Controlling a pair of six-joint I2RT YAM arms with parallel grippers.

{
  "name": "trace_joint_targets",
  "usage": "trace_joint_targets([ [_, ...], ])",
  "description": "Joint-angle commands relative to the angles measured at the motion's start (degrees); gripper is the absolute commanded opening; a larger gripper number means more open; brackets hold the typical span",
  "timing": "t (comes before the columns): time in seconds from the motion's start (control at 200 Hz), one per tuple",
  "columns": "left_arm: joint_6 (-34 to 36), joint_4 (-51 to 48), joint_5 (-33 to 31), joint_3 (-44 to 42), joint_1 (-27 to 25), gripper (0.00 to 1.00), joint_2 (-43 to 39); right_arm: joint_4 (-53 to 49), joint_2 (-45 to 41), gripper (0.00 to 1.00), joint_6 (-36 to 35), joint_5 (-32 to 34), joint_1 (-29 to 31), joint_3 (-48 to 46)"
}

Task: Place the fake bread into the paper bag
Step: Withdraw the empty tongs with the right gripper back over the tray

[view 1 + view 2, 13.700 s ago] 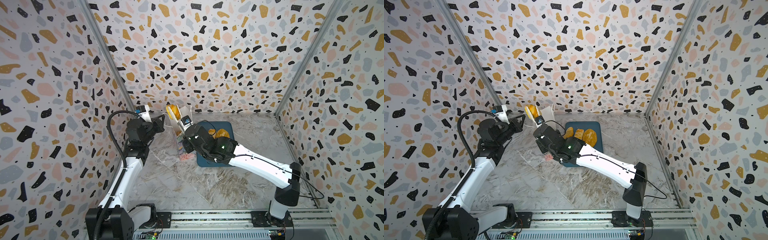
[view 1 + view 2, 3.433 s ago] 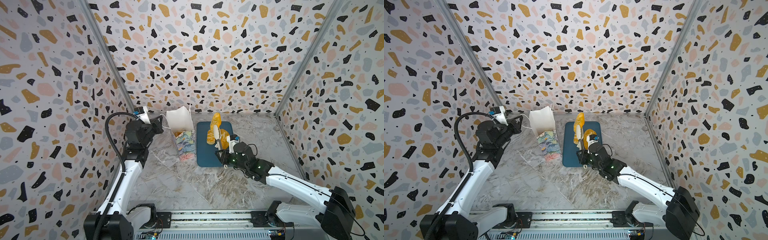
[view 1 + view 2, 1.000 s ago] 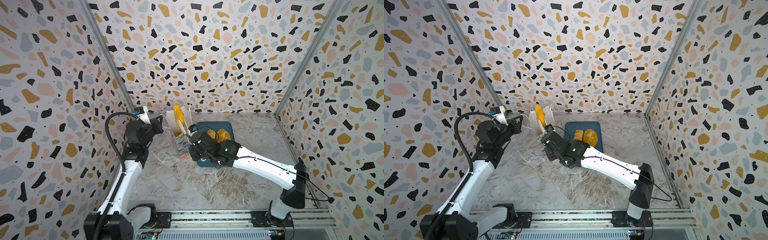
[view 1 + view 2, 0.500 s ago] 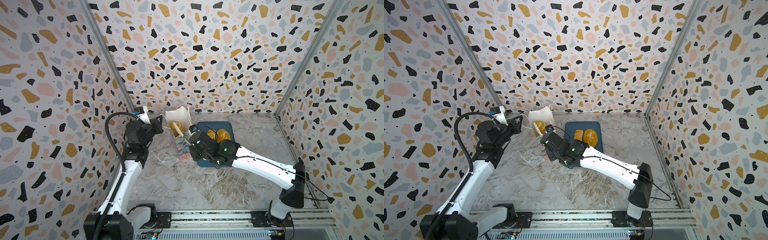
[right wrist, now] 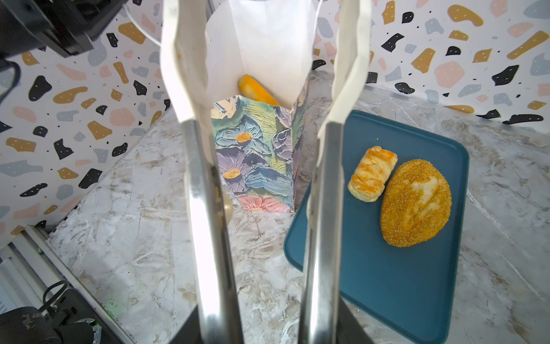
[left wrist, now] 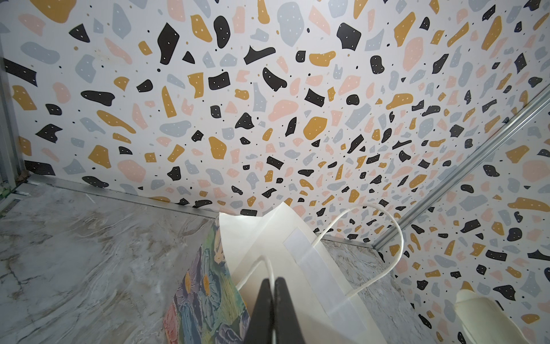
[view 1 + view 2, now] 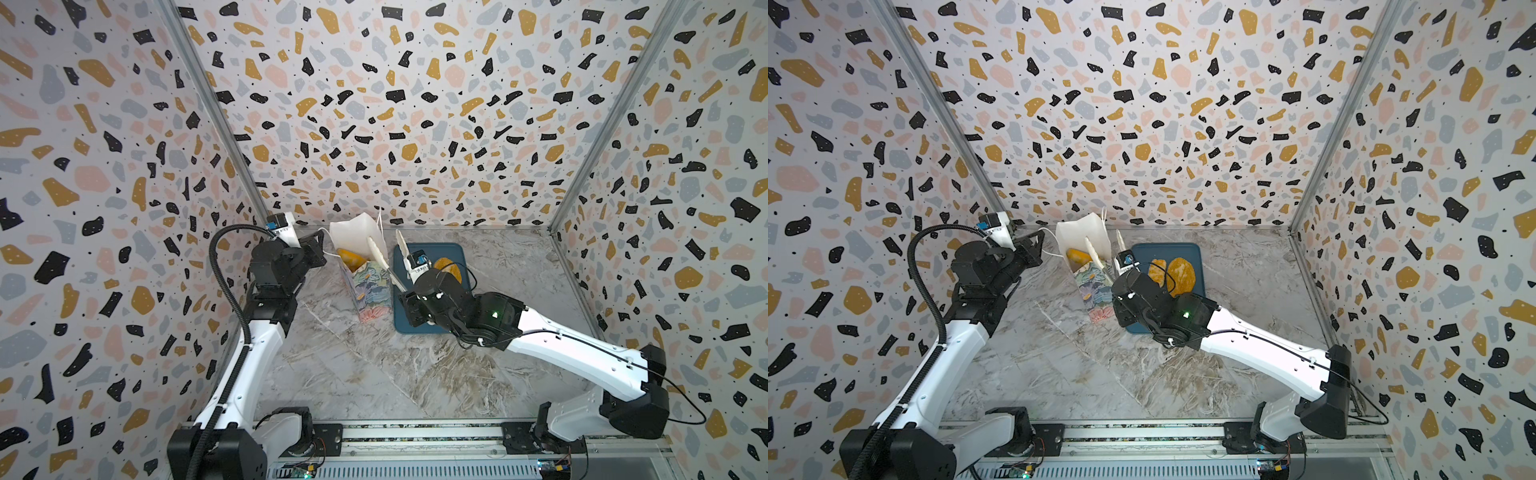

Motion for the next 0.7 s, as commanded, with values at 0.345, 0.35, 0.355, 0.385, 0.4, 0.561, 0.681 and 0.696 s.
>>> trace_joint_targets([
  [0.345, -0.1, 2.3, 0.8, 0.9, -0.2, 0.0, -0.4, 4.4, -9.5, 0.48, 3.0, 5.4, 0.0, -8.9],
  [0.35, -0.2, 2.3, 0.8, 0.9, -0.2, 0.0, -0.4, 4.4, -9.6, 0.48, 3.0, 5.4, 0.0, -9.0],
  [0.355, -0.1, 2.3, 0.8, 0.9, -0.2, 0.0, -0.4, 4.4, -9.6, 0.48, 3.0, 5.5, 0.0, -9.2],
  [0.385, -0.1, 2.3, 0.8, 0.9, -0.2, 0.0, -0.4, 4.4, -10.1, 0.48, 3.2, 5.7, -0.1, -9.9],
  [0.4, -0.1, 2.3, 0.8, 0.9, -0.2, 0.0, -0.4, 4.4, -10.3, 0.48, 3.3, 5.8, -0.3, -10.3],
  [0.561, -0.2, 2.3, 0.9, 0.9, -0.2, 0.0, -0.5, 3.9, -12.8, 0.49, 4.7, 6.5, -1.3, -13.4],
  [0.681, -0.1, 2.3, 0.8, 0.8, -0.2, 0.0, -0.7, 3.9, -14.4, 0.49, 5.5, 6.4, -2.6, -15.8],
  [0.696, -0.1, 2.3, 0.8, 0.8, -0.2, 0.0, -0.6, 3.9, -14.6, 0.49, 5.5, 6.4, -2.8, -16.0],
])
